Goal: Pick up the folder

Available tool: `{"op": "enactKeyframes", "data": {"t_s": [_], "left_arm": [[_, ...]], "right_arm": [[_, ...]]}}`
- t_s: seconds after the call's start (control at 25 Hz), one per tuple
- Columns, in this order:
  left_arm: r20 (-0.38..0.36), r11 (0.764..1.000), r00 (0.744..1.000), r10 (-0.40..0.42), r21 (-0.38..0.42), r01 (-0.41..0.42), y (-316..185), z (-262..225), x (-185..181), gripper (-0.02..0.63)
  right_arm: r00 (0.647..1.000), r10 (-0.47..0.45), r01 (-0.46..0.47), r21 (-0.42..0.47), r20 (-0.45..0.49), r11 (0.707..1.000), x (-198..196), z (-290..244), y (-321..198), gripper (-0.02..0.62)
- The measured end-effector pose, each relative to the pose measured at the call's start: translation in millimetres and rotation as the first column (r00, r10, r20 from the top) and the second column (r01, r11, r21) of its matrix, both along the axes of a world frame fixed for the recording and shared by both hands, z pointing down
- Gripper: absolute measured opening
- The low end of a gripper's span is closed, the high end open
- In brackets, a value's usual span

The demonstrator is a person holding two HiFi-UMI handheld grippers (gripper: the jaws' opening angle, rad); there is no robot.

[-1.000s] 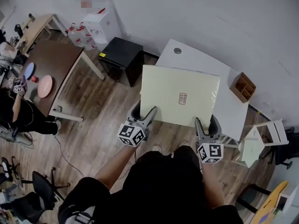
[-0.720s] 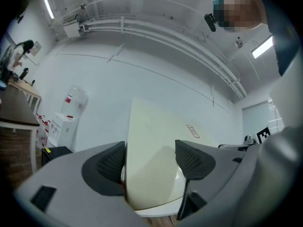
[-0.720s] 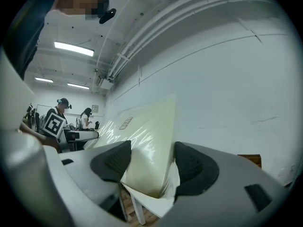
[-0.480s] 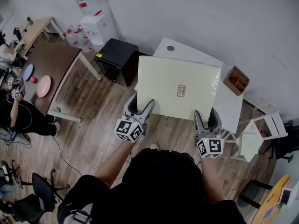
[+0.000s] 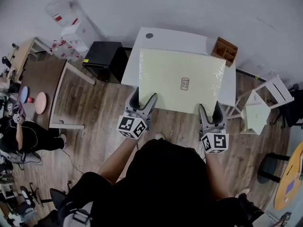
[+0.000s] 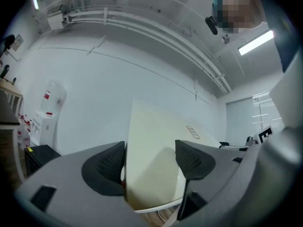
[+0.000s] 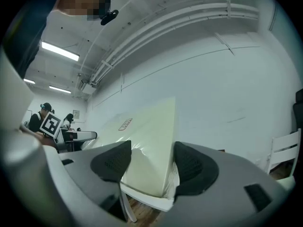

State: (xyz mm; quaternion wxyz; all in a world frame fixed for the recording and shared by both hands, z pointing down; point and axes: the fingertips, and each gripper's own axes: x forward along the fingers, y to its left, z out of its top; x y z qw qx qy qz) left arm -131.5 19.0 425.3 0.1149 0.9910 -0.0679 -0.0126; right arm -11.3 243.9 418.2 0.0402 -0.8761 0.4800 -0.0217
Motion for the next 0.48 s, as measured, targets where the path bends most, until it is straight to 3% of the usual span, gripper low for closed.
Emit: {"op": "enactKeyframes", "data": {"t_s": [0.48], "left_arm": [[0.068,0.998,0.996,0.064,-0.020,-0.063,110,20,0,0.325]], "right_arm": [[0.996,0.089,-0.089,-0.002,0.032,0.996,-16,18,118,0.304]]}}
